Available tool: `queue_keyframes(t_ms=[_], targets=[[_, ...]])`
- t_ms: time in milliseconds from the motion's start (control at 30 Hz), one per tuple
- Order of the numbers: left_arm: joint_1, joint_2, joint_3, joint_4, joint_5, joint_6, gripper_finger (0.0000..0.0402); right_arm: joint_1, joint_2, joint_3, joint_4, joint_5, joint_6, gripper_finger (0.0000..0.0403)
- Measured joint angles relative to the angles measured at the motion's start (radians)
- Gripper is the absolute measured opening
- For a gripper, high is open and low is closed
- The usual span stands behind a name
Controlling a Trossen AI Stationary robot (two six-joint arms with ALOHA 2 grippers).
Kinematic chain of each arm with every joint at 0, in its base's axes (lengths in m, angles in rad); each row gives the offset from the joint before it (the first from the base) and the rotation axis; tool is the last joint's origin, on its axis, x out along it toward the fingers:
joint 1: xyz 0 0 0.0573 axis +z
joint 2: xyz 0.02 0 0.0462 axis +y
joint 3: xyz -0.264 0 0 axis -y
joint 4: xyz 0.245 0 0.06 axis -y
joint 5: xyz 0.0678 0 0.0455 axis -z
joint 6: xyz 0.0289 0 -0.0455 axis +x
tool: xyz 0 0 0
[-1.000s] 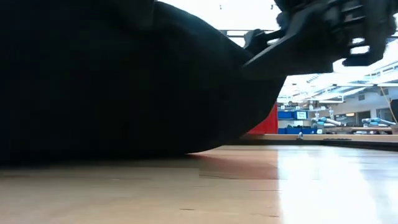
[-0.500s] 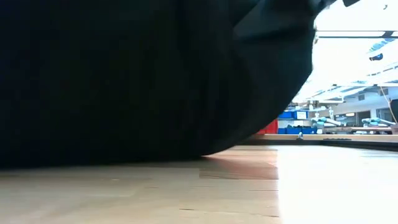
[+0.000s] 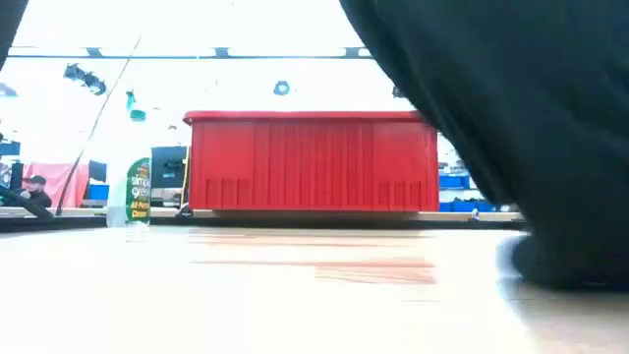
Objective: Fold laundry
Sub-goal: Fold the black shirt on the table
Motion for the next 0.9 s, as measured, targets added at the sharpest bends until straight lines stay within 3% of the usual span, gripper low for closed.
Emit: queue_keyframes(t_ms=[100, 200, 367, 667, 900], targets=[[0.043, 0.000, -0.002, 0.016, 0.004, 0.019, 0.0004, 0.000, 0.001, -0.001, -0.079, -0.072, -0.002, 0.0012], [0.082, 0.004, -0.017, 0.021, 0.028, 0.032, 0.0005, -0.010, 0.007, -0.063, -0.123, -0.070, -0.028, 0.0012], [0.143, 0.028, -0.046, 0.035, 0.111, 0.014, 0.0005, -0.057, 0.008, -0.204, -0.122, -0.094, -0.006, 0.0012], [0.254, 0.028, -0.046, 0.056, 0.119, 0.007, 0.0007, -0.160, -0.102, -0.358, -0.112, -0.140, -0.087, 0.0012], [0.333, 0.026, -0.045, 0.098, 0.285, 0.091, 0.0007, -0.284, -0.201, -0.399, -0.068, -0.280, -0.100, 0.0012]])
